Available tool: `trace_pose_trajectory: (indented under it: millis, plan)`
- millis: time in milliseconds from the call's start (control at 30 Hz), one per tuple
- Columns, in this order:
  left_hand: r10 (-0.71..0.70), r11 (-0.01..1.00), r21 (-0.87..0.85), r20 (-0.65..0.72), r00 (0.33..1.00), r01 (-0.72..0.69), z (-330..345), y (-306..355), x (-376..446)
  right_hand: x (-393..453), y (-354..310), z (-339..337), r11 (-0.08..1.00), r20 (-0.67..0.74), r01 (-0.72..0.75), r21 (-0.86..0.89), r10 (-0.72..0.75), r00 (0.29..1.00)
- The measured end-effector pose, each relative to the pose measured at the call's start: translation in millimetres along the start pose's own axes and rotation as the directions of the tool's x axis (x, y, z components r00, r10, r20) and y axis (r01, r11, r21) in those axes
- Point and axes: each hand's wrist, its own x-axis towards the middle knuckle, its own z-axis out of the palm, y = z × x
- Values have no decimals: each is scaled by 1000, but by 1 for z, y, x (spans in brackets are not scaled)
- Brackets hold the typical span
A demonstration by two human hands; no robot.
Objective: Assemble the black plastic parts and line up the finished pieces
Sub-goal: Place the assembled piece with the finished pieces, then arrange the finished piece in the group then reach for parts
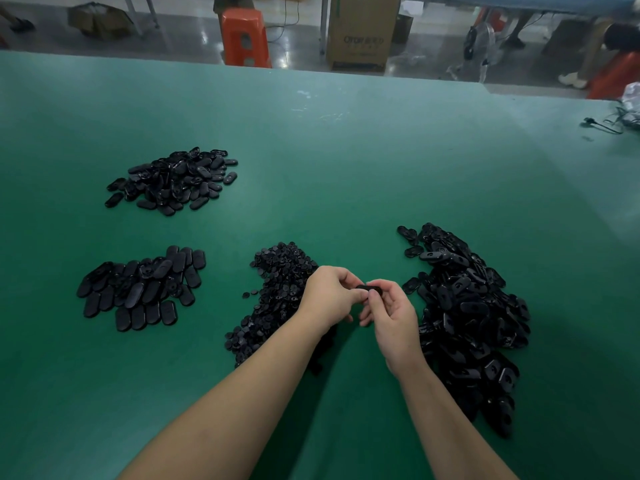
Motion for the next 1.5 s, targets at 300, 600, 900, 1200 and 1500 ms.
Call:
trace_pose_trajectory:
  millis: [300, 600, 900, 1200, 1500]
  plan:
    - [-42, 998, -37, -12, 999, 42, 3, 0, -1, 2, -1, 0, 999, 5, -31, -34, 31, 1000]
    - [0, 993, 116, -90, 996, 11, 7, 4, -8, 1, -3, 0, 998, 13, -43, -40, 43, 999]
    - [84, 976, 208, -123, 989, -57, 8, 9, -14, 2, -1, 2, 995, -22, -26, -98, 24, 999]
    - [122, 957, 277, -129, 984, -82, 5, 8, -16, 4, 1, 3, 991, -9, -32, -127, 31, 999]
    - [386, 749, 580, 13, 922, -321, 5, -1, -17, 1, -4, 4, 989, -19, -65, -136, 63, 998]
